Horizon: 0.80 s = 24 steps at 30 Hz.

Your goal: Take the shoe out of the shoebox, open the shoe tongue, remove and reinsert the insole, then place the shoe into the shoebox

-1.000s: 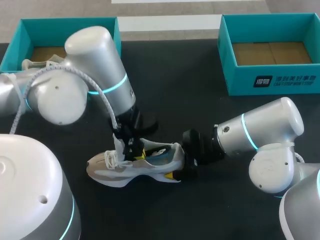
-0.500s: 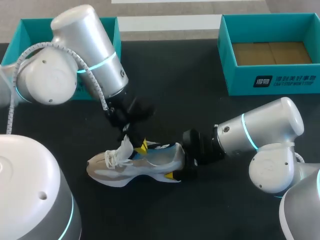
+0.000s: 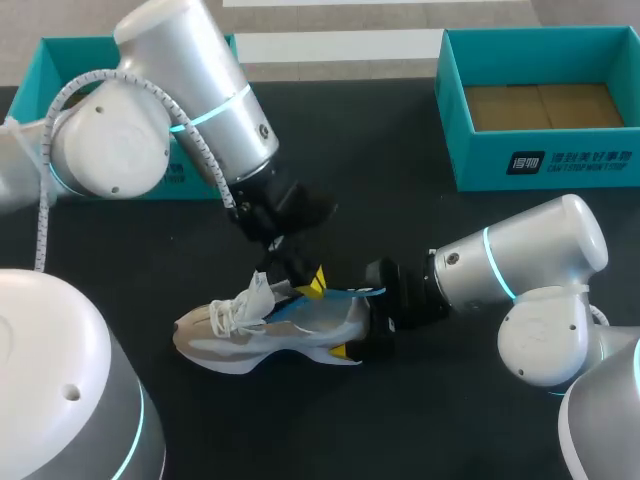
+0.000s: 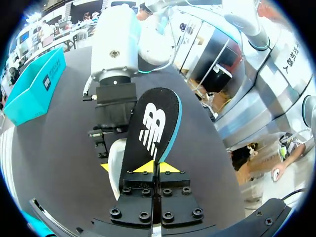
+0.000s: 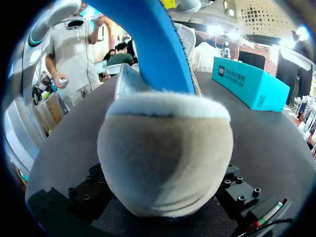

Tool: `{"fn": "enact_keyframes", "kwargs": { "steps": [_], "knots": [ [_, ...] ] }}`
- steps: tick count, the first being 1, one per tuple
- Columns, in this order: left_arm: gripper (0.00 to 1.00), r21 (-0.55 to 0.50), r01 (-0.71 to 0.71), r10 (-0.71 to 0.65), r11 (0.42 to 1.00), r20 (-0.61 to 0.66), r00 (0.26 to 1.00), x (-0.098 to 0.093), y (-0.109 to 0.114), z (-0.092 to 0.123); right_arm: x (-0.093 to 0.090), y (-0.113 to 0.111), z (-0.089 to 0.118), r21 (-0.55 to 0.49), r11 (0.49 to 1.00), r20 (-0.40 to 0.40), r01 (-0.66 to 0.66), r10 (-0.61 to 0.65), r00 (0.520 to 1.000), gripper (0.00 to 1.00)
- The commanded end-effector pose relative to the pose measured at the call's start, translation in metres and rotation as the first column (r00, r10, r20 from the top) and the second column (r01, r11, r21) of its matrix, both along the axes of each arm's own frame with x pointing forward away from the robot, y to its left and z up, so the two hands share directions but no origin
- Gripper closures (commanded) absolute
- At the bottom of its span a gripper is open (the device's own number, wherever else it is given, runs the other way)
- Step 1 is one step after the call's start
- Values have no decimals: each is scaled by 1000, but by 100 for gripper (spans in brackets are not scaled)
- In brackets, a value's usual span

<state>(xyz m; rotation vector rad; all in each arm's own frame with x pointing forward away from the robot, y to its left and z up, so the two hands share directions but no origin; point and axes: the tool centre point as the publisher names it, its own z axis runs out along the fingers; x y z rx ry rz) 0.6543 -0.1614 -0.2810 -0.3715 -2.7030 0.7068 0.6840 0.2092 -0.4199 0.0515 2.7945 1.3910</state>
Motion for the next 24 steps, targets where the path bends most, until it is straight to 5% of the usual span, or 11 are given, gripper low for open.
{"fn": "enact_keyframes", "kwargs": {
  "steps": [1, 3, 6, 17, 24],
  "knots": [
    [100, 6, 2, -2, 1000, 0, 1000, 0, -1, -8, -1, 1, -3, -2, 1000, 1, 1, -1, 1000, 100],
    [100, 12, -2, 2, 1000, 4, 1000, -2, 0, -12, -1, 1, -3, -2, 1000, 1, 1, -1, 1000, 100],
    [64, -16, -18, 19, 1000, 22, 1000, -6, 5, -11, -1, 1, -3, -2, 1000, 1, 1, -1, 1000, 100],
    [55, -117, -109, 129, 987, 183, 975, -13, 12, -5, -1, 1, -3, -2, 1000, 1, 1, -1, 1000, 100],
    [58, -169, -157, 194, 973, 236, 952, -10, 12, -7, -1, 1, -3, -2, 1000, 1, 1, -1, 1000, 100]
  ]
}}
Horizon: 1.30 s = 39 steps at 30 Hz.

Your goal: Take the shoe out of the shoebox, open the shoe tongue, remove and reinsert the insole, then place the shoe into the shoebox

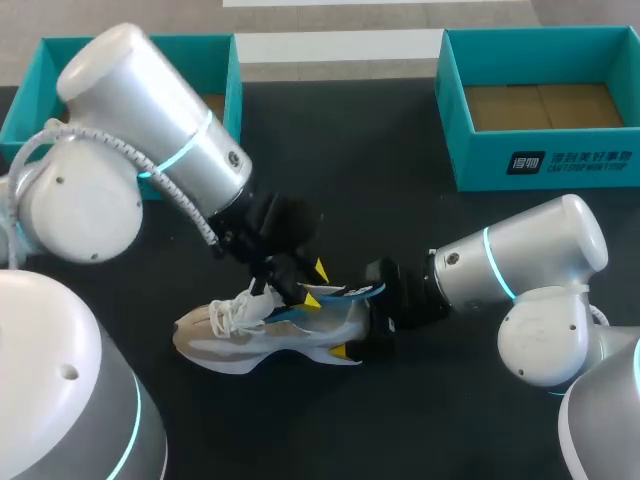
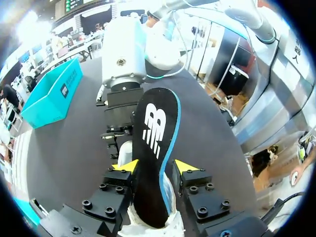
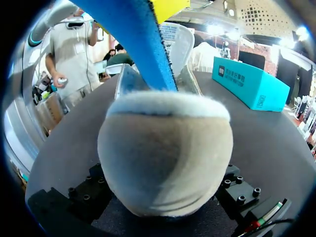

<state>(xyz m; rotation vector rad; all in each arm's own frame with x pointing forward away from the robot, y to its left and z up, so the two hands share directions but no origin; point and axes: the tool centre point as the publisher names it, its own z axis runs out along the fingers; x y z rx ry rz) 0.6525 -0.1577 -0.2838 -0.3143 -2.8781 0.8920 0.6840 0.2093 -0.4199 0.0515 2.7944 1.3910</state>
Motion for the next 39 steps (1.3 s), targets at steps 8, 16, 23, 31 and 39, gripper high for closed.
{"fn": "enact_keyframes", "kwargs": {
  "steps": [8, 16, 23, 31, 39],
  "knots": [
    [55, -58, -79, 85, 995, 118, 989, -5, 1, -13, -1, 1, -3, -2, 1000, 1, 1, -1, 1000, 100],
    [54, -56, -92, 100, 994, 164, 981, 1, -5, -24, -1, 1, -3, -2, 1000, 1, 1, -1, 1000, 100],
    [79, -40, -95, 100, 995, 141, 985, 6, -13, -37, -1, 1, -3, -2, 1000, 1, 1, -1, 1000, 100],
    [100, -51, -101, 106, 994, 120, 987, 6, -17, -38, -1, 1, -3, -2, 1000, 1, 1, -1, 1000, 100],
    [100, -50, -75, 79, 996, 82, 993, 6, -14, -29, -1, 1, -3, -2, 1000, 1, 1, -1, 1000, 100]
  ]
}}
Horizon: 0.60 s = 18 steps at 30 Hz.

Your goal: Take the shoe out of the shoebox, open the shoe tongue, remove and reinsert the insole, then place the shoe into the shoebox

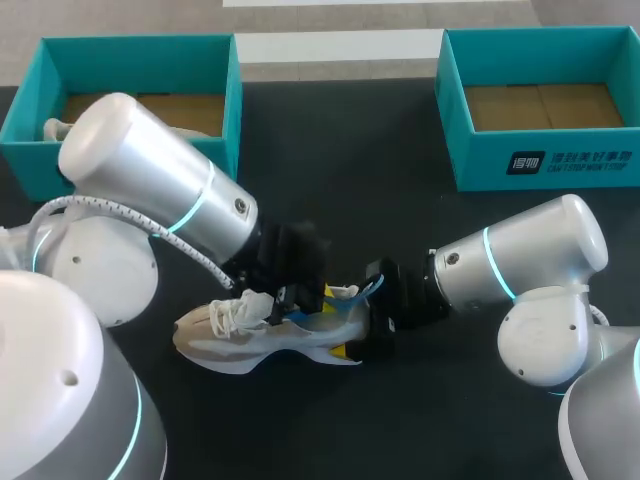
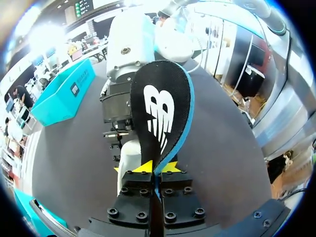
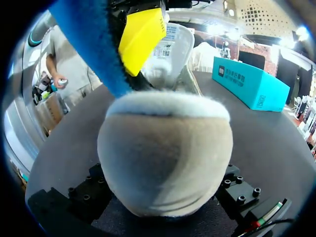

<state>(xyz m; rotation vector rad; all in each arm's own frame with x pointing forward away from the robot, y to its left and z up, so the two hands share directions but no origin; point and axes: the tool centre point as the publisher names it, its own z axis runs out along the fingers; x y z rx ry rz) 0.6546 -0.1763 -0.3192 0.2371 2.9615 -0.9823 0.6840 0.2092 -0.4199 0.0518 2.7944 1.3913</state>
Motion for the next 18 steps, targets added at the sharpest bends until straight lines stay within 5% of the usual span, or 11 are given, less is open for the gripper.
{"fn": "enact_keyframes", "kwargs": {
  "steps": [1, 9, 18],
  "knots": [
    [100, -1, 21, -21, 1000, -22, 1000, 3, 6, 8, -2, 1, -3, -3, 1000, 1, 1, -1, 1000, 100],
    [100, -89, 33, -40, 996, -80, 996, 5, 23, 42, -2, 1, -3, -3, 1000, 1, 1, -1, 1000, 100],
    [100, -271, 33, -76, 962, -150, 986, 10, 22, 104, -2, 1, -3, -3, 1000, 1, 1, -1, 1000, 100]
  ]
}}
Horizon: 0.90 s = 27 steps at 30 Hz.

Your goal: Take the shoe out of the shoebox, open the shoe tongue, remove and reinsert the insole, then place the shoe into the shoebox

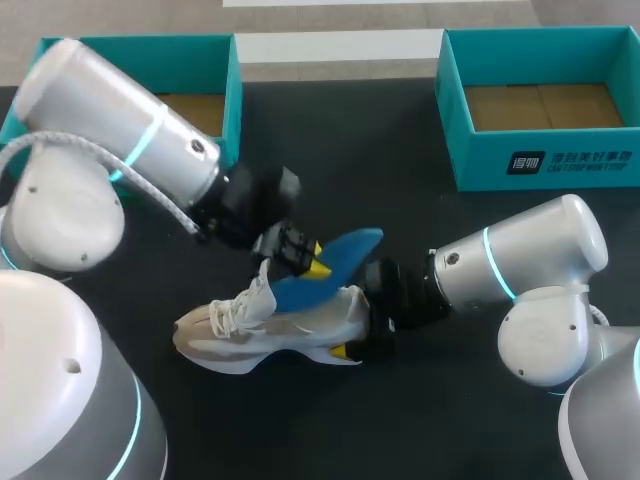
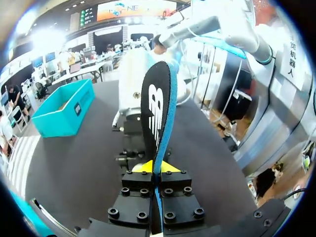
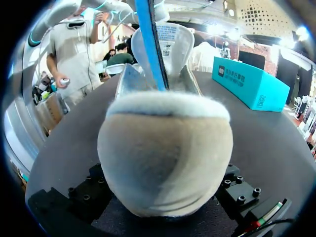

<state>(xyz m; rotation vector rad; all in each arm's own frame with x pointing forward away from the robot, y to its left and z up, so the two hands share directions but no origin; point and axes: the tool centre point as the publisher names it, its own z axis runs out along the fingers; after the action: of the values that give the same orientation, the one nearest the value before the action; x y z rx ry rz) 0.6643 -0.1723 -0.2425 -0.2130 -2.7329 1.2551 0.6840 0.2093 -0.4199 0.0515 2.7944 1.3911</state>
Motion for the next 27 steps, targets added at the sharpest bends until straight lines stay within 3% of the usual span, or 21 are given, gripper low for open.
{"fn": "enact_keyframes", "kwargs": {
  "steps": [1, 8, 16, 21, 27],
  "knots": [
    [100, -90, 20, -22, 996, -23, 1000, 2, 17, 36, -1, 1, -3, -2, 1000, 1, 1, -1, 1000, 100],
    [100, -327, 31, -70, 945, -107, 992, 18, 16, 90, -1, 1, -3, -2, 1000, 1, 1, -1, 1000, 100],
    [100, -492, 80, -162, 867, -127, 979, 28, 6, 146, -1, 1, -3, -2, 1000, 1, 1, -1, 1000, 100],
    [100, -558, 80, -210, 826, -173, 962, 32, 9, 163, -1, 1, -3, -2, 1000, 1, 1, -1, 1000, 100],
    [100, -553, 118, -260, 825, -186, 947, 34, 12, 165, -1, 1, -3, -2, 1000, 1, 1, -1, 1000, 100]
  ]
}}
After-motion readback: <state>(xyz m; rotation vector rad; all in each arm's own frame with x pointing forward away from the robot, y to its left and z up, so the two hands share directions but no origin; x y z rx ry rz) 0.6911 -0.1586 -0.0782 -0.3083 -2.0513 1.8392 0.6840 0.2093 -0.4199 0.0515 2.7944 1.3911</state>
